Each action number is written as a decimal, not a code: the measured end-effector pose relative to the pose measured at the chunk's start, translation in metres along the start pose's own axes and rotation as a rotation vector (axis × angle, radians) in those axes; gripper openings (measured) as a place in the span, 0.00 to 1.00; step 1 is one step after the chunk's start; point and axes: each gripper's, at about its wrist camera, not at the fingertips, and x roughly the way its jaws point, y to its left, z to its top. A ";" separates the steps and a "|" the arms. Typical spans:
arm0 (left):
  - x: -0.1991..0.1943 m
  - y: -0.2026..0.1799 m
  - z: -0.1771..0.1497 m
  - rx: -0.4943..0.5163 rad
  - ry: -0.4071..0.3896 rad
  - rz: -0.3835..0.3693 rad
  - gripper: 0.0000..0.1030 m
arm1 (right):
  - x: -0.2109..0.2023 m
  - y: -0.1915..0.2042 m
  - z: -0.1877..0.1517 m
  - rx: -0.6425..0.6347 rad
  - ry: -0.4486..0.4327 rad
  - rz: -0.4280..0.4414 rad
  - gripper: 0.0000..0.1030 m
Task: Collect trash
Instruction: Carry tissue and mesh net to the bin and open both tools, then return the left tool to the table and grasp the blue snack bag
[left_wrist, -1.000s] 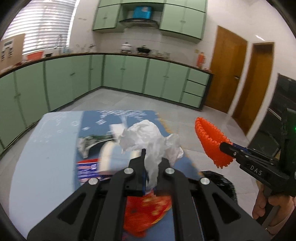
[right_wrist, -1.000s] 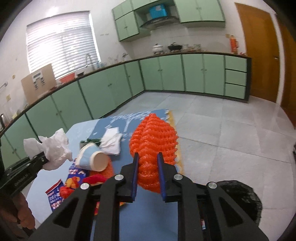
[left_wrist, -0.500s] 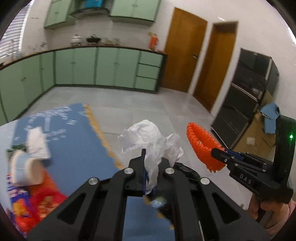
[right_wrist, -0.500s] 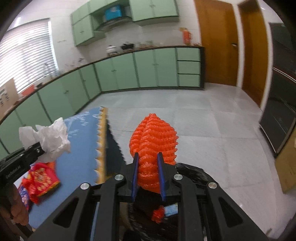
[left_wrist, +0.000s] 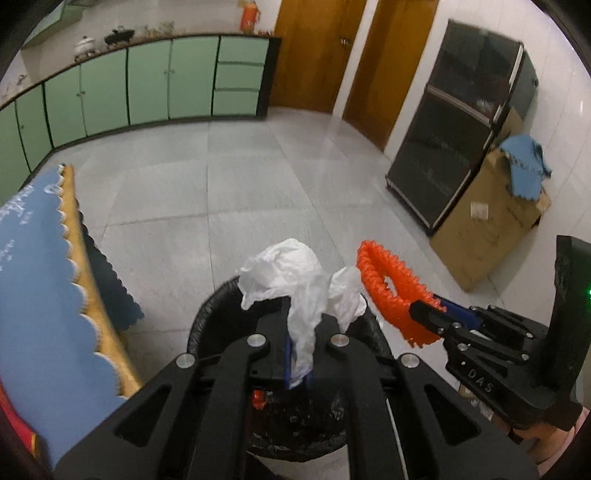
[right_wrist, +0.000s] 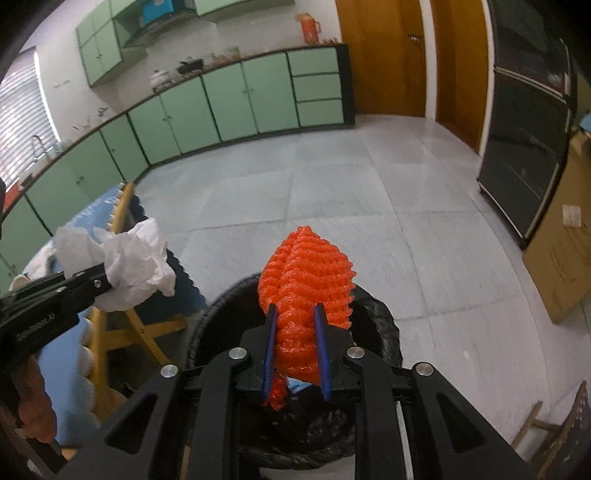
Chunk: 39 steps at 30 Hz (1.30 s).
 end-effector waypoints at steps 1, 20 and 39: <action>0.005 0.001 -0.002 -0.001 0.014 0.002 0.08 | 0.003 -0.002 -0.001 -0.002 0.010 0.001 0.19; -0.099 0.040 0.004 -0.088 -0.192 0.134 0.57 | -0.044 0.039 0.027 -0.073 -0.119 -0.002 0.74; -0.283 0.185 -0.122 -0.366 -0.315 0.755 0.71 | -0.071 0.253 0.012 -0.377 -0.238 0.386 0.94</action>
